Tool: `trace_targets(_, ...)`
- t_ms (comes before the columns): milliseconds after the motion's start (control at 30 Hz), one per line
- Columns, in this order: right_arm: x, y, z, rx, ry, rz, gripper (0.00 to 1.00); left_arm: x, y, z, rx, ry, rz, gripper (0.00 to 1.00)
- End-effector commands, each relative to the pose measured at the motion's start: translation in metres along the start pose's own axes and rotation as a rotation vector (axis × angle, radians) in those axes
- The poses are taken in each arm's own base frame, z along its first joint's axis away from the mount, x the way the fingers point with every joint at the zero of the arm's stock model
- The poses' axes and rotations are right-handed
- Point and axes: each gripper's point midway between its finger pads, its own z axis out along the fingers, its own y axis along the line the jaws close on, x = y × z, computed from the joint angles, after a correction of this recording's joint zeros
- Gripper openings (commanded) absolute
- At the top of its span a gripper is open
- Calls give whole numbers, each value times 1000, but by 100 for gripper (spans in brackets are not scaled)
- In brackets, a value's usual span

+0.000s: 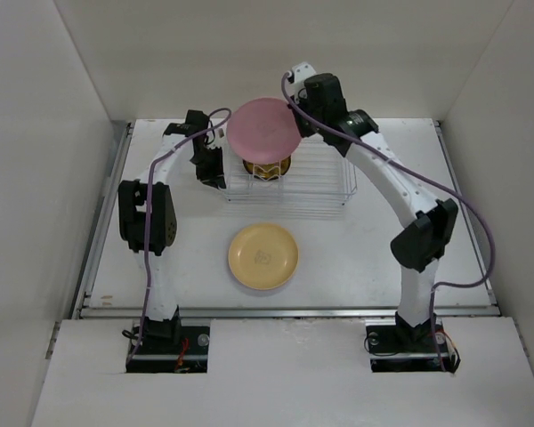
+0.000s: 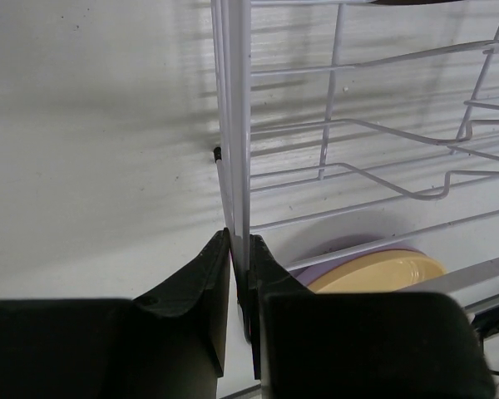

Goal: Unload the plates from the dish rack

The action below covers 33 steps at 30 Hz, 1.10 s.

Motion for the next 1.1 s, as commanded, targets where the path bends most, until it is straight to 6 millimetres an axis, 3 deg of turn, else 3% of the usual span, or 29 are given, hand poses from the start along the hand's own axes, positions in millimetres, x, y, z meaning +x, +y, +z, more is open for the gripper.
trace_targets(0, -50, -20, -57, 85, -150, 79, 0, 9, -22, -12, 95, 67, -85, 0)
trace_targets(67, -41, -22, -66, 119, -117, 69, 0, 5, -23, -15, 98, 54, -80, 0)
trace_targets(100, -25, -18, -69, 121, -62, 49, 0, 1, -23, -13, 99, 50, -78, 0)
trace_targets(167, -14, -9, -84, 75, -29, 44, 0, -4, -24, -13, 101, 40, -74, 0)
trace_targets(200, 14, 11, -85, -36, 56, 22, 0, -3, -25, -10, 109, 51, -78, 0)
trace_targets(300, 54, 46, -101, -226, 166, 6, 0, -11, -28, -14, 114, 33, -71, 0)
trace_targets(333, 87, 65, -102, -302, 249, -4, 0, -10, -27, -10, 112, 41, -74, 0)
trace_targets(433, 133, 100, -112, -423, 377, -18, 0, -16, -26, -11, 106, 25, -69, 0)
trace_targets(600, 187, 134, -99, -508, 537, -34, 0, -14, -26, -11, 104, 33, -63, 0)
trace_targets(767, 214, 147, -79, -518, 626, -35, 2, -12, -24, -11, 75, 30, -46, 0)
trace_targets(833, 227, 146, -75, -485, 673, -59, 12, -9, -22, -9, 72, 40, -49, 0)
trace_targets(867, 227, 144, -74, -472, 673, -63, 29, -9, -22, -9, 72, 40, -49, 0)
trace_targets(933, 227, 147, -71, -466, 673, -75, 39, -9, -22, -9, 72, 40, -49, 0)
trace_targets(967, 227, 145, -71, -457, 672, -78, 52, -9, -22, -9, 72, 40, -49, 0)
trace_targets(1067, 220, 139, -72, -428, 656, -86, 59, -9, -22, -9, 72, 40, -49, 0)
